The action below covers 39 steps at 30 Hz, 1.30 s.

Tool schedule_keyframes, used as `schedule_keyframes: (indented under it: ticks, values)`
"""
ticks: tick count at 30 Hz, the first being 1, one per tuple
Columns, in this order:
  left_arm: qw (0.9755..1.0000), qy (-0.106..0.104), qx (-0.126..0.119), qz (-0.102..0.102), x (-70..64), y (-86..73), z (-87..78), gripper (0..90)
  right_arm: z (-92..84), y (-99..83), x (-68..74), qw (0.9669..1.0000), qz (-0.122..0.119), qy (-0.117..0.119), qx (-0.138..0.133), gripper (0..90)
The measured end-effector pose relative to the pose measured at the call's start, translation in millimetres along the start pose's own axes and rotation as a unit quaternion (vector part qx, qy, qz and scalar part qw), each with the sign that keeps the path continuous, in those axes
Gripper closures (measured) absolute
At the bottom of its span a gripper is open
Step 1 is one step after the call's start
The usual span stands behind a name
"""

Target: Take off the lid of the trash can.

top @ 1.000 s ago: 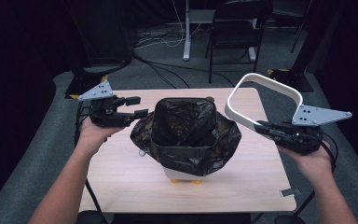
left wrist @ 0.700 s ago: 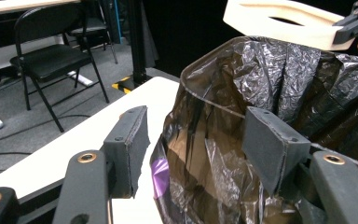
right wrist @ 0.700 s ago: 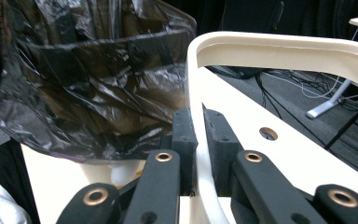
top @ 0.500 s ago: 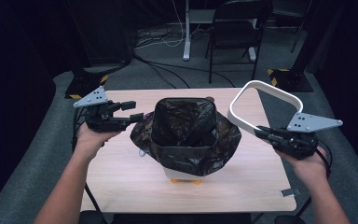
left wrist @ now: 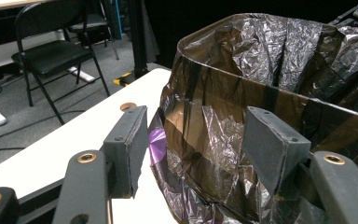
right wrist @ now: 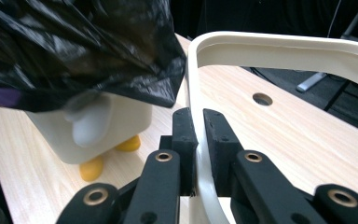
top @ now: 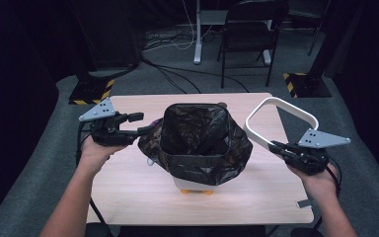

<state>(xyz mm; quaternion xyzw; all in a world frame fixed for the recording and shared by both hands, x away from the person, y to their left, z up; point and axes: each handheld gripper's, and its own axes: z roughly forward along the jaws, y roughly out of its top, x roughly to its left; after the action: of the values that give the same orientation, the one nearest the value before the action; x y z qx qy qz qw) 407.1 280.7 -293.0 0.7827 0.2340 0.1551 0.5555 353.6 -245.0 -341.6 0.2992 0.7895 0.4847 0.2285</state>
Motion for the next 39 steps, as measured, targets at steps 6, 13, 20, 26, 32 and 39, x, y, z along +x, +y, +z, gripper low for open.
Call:
schedule_keyframes:
  ticks: [6, 13, 20, 26, 32, 39]
  values:
    - [1.0, 0.0, -0.003, 0.0, -0.3, -5.0, 1.3, 40.4, 6.6, -17.2, -0.7, 0.9998, 0.011, -0.013, 0.006, 83.7]
    - [1.0, 0.001, -0.006, -0.001, -0.5, -7.8, 0.8, 40.4, 16.1, -39.6, 0.6, 0.9995, 0.018, -0.02, 0.017, 83.7]
    - [1.0, 0.002, -0.007, -0.001, -0.8, -7.9, 0.7, 40.4, 28.0, -55.1, 0.8, 0.9992, 0.028, -0.011, 0.025, 83.7]
    - [1.0, 0.004, -0.008, -0.001, -0.4, -7.6, -0.4, 40.4, 34.6, -63.1, 1.1, 0.9992, 0.022, -0.012, 0.031, 83.7]
    - [1.0, 0.005, -0.008, -0.001, -0.5, -7.2, -0.8, 40.4, 40.3, -74.0, 0.1, 0.9988, 0.025, -0.01, 0.04, 83.6]
    - [0.9999, 0.006, -0.009, 0.0, -0.7, -6.4, -0.7, 40.5, 47.1, -87.7, -1.2, 0.9981, 0.037, -0.005, 0.049, 83.6]
